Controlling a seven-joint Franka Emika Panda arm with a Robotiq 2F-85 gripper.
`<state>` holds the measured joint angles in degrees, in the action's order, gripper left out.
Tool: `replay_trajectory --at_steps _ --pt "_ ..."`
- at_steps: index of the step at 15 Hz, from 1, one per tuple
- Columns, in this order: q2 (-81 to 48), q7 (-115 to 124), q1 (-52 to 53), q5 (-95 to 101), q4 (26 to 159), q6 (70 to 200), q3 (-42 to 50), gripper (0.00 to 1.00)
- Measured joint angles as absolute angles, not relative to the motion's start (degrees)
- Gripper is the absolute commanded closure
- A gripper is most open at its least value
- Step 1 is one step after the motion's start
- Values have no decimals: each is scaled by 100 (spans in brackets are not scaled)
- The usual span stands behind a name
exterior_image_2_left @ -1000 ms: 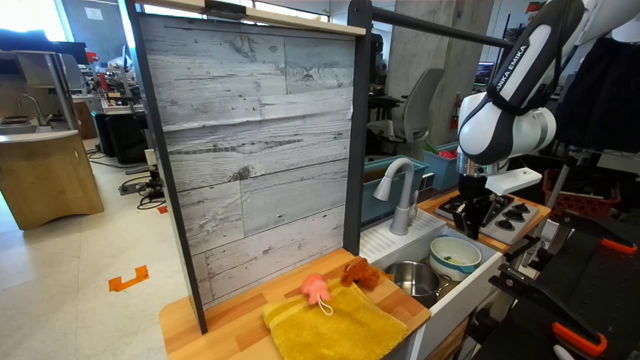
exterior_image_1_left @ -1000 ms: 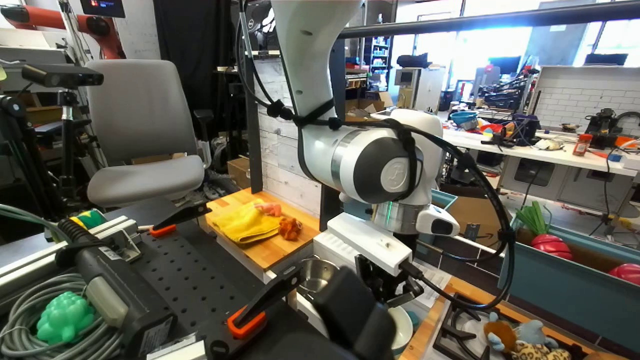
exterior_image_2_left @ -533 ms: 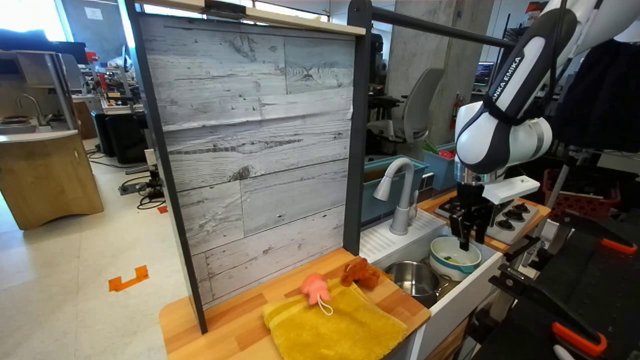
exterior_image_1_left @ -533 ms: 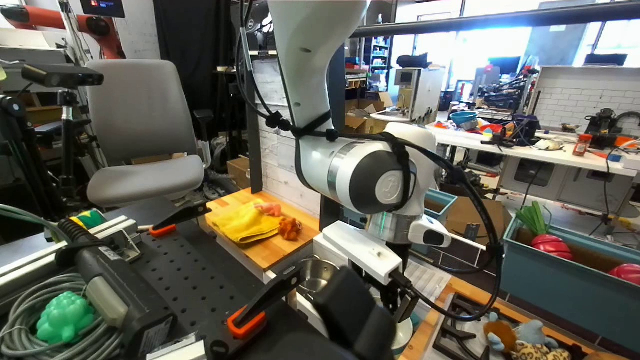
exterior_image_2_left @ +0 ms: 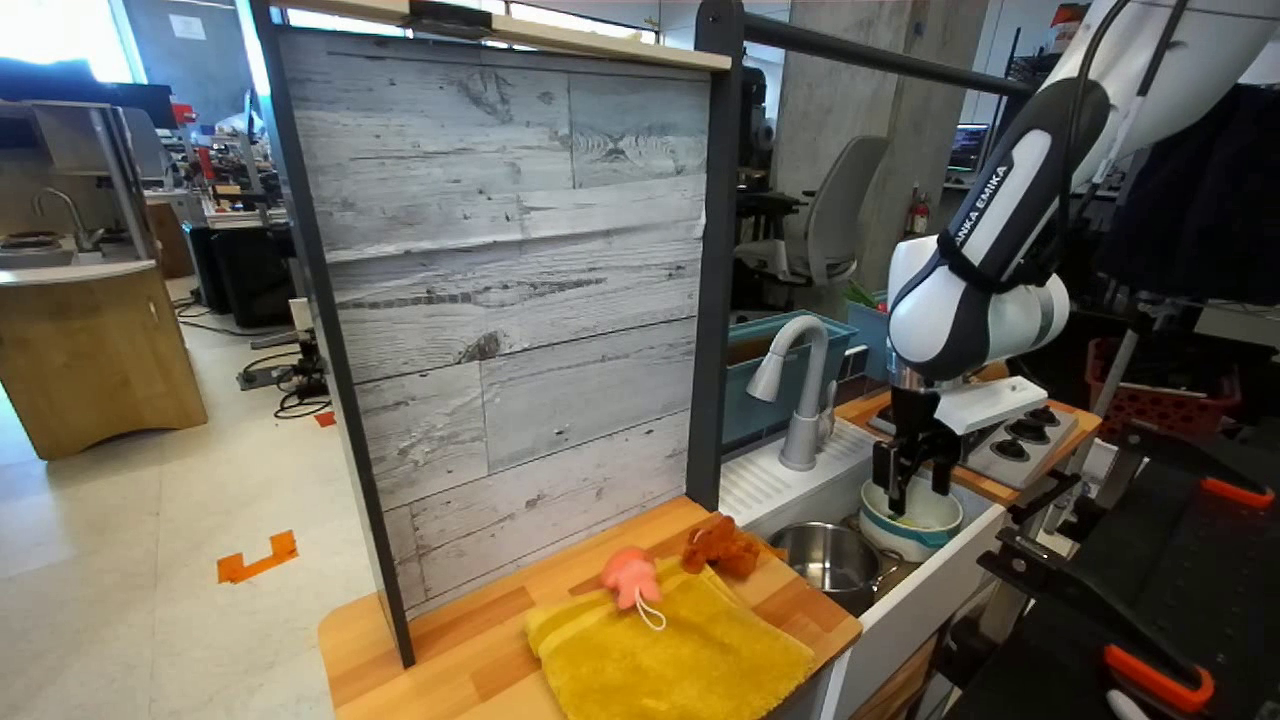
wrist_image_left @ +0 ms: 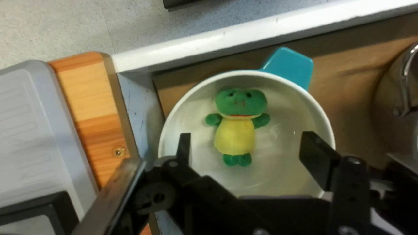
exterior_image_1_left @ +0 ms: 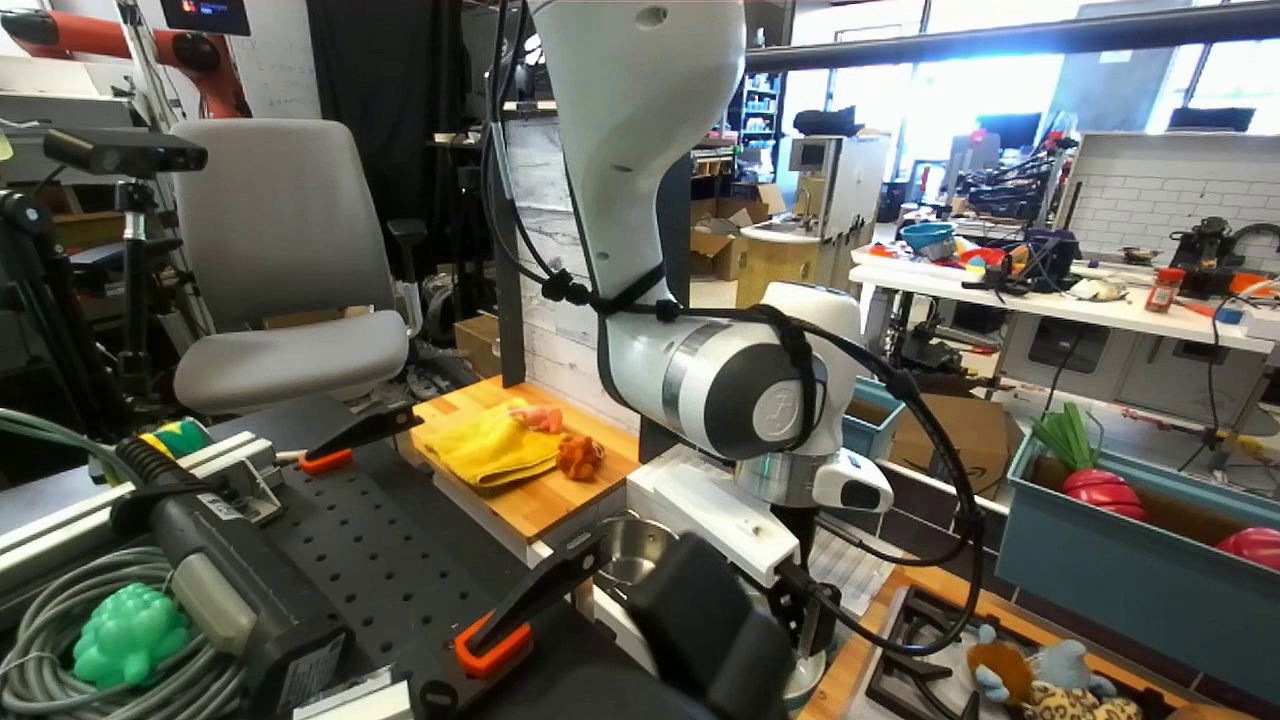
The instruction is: Wipe the counter with the towel. Remove the things from the dishes in the sink and put them on the counter and the stove
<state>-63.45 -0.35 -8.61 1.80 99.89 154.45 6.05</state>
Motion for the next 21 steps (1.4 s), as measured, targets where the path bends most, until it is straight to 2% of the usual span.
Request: replay_trajectory --at_steps 2,3,4,5,7,8,10,11,12,18,19,21 --pt "-6468 8 -851 180 9833 15444 605 58" --pt "-6529 27 -851 180 9762 15441 607 33" --pt "-6592 51 -851 180 9690 15439 613 23" --pt "-6656 74 -851 180 9620 15439 621 22" --pt "-6795 119 -850 180 9480 15437 641 9" --pt "-6869 146 -846 180 9409 15437 653 7" --pt "-7013 216 -820 180 9276 15428 660 40" --pt "-7077 253 -788 180 9220 15425 669 42" --pt "-7137 281 -758 180 9168 15425 686 47" --pt "-7195 297 -687 180 9046 15420 707 95" --pt "-7196 297 -688 180 9047 15420 713 99" --pt "-7196 297 -688 180 9047 15421 728 100"
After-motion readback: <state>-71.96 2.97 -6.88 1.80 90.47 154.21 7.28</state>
